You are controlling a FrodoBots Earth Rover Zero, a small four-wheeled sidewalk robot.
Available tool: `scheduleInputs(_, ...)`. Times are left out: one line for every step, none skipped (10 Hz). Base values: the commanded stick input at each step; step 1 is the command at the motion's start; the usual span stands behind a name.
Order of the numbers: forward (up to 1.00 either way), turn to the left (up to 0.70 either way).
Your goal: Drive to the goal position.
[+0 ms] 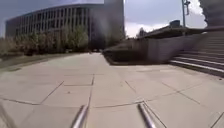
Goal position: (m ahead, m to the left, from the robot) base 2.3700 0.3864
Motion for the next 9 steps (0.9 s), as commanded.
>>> scheduleInputs(0.7,0.0)
scheduleInputs(0.7,0.0)
scheduleInputs(0.7,0.0)
scheduleInputs(0.7,0.0)
scheduleInputs(0.7,0.0)
scheduleInputs(0.7,0.0)
scheduleInputs(0.7,0.0)
scheduleInputs(0.7,0.0)
scheduleInputs(0.7,0.0)
